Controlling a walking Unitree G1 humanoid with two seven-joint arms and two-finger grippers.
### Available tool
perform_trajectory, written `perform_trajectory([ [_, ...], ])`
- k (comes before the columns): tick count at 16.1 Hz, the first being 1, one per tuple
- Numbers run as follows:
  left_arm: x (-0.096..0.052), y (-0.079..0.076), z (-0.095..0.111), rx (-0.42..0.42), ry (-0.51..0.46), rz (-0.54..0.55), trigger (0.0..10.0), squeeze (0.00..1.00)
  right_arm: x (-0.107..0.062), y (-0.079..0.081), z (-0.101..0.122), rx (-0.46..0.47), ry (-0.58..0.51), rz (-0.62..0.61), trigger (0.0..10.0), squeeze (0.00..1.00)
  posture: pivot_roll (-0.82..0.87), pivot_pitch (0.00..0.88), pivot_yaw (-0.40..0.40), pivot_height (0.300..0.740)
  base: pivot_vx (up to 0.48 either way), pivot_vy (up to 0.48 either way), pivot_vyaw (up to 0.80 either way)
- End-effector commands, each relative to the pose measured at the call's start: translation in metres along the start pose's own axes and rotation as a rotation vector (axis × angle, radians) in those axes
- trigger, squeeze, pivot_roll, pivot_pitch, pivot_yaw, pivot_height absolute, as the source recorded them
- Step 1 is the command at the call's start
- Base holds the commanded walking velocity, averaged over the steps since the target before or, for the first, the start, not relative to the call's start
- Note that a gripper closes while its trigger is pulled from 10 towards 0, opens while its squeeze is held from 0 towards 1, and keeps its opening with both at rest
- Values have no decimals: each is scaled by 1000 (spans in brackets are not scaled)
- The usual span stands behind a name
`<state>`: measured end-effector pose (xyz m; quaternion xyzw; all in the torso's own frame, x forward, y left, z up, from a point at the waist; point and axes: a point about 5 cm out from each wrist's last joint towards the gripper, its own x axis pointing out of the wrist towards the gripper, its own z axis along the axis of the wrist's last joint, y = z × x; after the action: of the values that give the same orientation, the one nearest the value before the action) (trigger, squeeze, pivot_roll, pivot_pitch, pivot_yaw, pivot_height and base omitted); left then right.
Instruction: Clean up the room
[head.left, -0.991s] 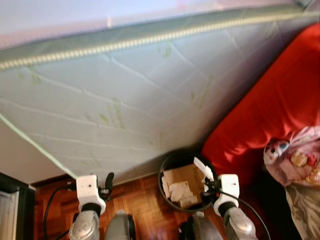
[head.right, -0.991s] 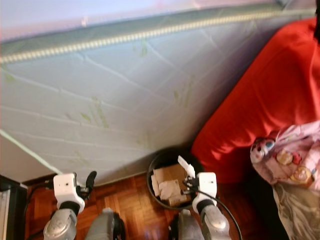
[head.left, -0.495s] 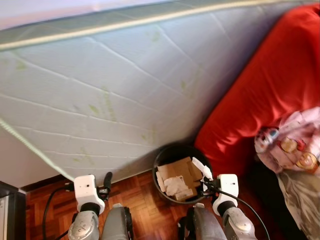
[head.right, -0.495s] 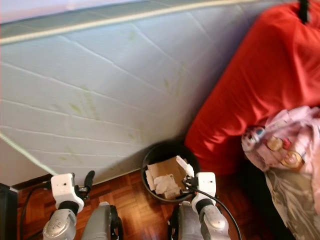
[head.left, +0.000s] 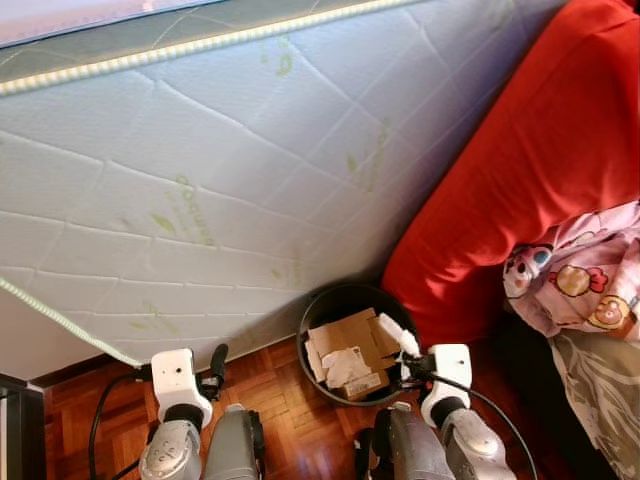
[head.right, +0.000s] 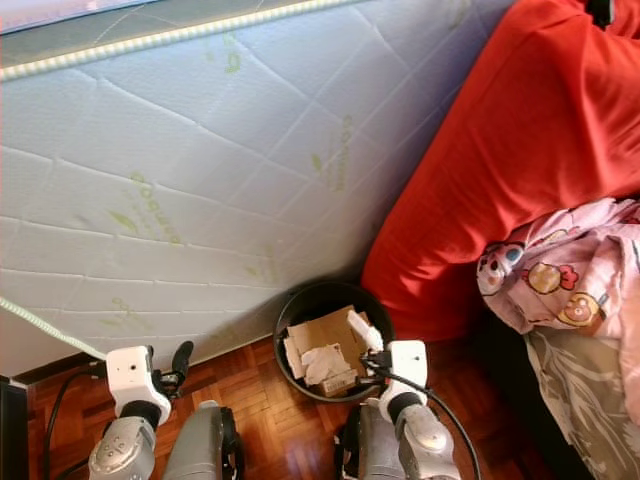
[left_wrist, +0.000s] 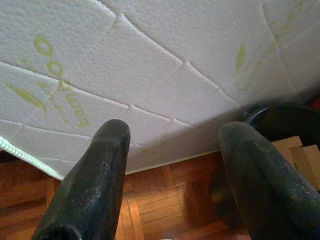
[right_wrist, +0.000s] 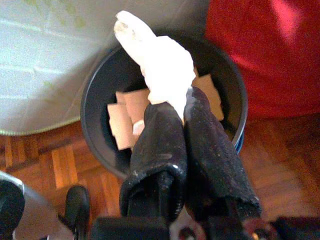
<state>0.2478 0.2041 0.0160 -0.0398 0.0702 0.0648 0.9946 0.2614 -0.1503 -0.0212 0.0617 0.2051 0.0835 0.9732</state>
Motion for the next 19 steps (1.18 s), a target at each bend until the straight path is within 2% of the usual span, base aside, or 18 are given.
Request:
perform_trajectory([
  [1, -5, 3, -7, -4, 37, 6, 10000, 0, -4, 1, -11, 6, 52, -2, 10000, 0, 34, 255, -18, 637, 0, 0, 0],
  [4, -3, 2, -5, -4, 33, 2, 10000, 0, 2, 1, -5, -20, 68, 6, 10000, 0, 45, 263, -15, 637, 0, 0, 0],
  [6, -1, 0, -3, -5, 31, 1, 10000, 0, 9, 6, 5, -75, 59, 31, 10000, 0, 52, 267, -13, 637, 0, 0, 0],
  [8, -1, -1, -3, -6, 29, -3, 10000, 0, 11, 4, 9, -22, 45, 4, 10000, 0, 56, 271, -8, 637, 0, 0, 400],
  [10, -2, -2, -3, -6, 31, -5, 10000, 0, 12, 4, 9, -23, 59, -1, 10000, 0, 57, 273, -4, 637, 0, 0, 0],
  [14, -2, -4, -2, 0, 31, -16, 10000, 0, 18, 0, 18, 29, 77, -48, 10000, 0, 75, 290, 0, 637, 0, 0, 0],
  [19, -4, -4, 5, 5, 10, -21, 10000, 0, 34, 5, 47, 32, 75, -51, 10000, 0, 122, 337, -11, 637, 0, 0, 0],
])
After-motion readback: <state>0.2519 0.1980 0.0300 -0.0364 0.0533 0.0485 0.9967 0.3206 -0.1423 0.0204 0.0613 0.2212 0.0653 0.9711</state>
